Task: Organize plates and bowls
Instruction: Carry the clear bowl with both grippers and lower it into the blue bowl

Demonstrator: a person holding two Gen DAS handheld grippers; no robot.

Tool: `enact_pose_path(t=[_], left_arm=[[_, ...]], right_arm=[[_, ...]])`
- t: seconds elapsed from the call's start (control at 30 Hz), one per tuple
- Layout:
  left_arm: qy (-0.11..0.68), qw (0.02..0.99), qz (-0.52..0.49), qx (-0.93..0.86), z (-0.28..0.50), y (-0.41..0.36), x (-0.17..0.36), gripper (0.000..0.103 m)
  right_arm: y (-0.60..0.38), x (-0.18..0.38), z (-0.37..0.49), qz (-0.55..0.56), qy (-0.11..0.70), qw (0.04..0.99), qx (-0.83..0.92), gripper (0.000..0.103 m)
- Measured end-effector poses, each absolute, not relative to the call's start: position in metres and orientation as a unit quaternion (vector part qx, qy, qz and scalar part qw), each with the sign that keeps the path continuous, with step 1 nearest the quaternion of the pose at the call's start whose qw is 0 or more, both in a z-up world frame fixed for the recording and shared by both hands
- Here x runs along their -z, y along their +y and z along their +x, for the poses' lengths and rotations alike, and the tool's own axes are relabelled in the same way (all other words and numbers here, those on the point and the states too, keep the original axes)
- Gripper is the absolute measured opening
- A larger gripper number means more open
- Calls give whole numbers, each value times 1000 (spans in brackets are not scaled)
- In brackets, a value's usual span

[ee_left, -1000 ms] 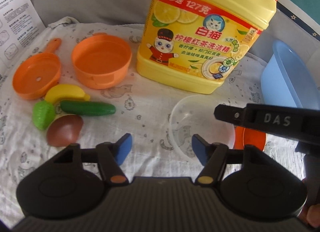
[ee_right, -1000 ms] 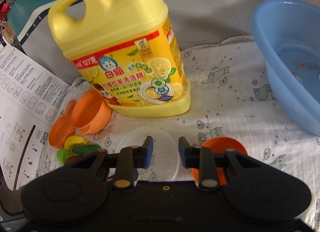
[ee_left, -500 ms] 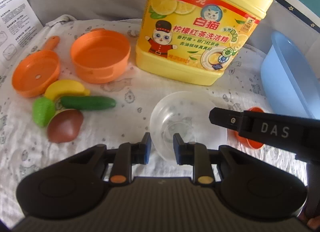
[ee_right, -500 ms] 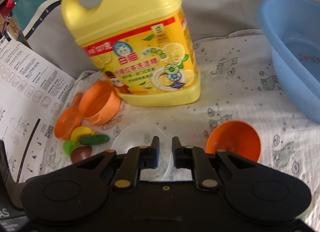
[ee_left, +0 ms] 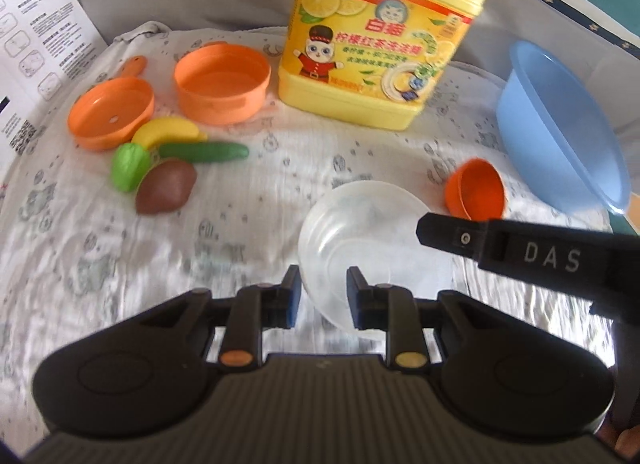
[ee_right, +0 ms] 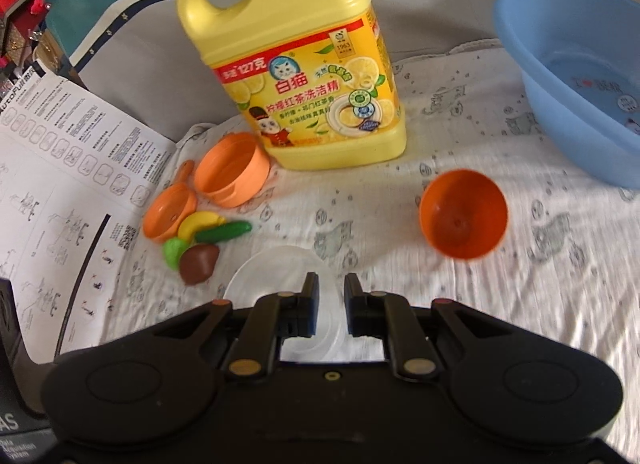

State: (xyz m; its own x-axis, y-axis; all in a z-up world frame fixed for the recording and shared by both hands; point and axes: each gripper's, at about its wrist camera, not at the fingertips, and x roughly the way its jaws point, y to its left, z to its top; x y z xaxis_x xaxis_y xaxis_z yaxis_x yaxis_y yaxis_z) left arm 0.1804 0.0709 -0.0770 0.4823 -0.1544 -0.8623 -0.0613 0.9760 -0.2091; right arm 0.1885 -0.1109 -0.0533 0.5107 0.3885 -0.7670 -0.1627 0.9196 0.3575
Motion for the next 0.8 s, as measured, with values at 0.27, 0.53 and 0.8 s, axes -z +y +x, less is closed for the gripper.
enact_pose_path(t=[0.27, 0.53, 0.8], left_arm=[[508, 854, -105, 38, 133, 71, 65, 23], [502, 858, -99, 43, 86, 71, 46, 23], [498, 861, -90, 56, 43, 62, 32, 24]], right_arm=[[-116, 36, 141, 123, 463, 862, -165, 14], [-124, 25, 93, 132, 460, 861, -171, 14], [-135, 12, 49, 129, 456, 864, -170, 14]])
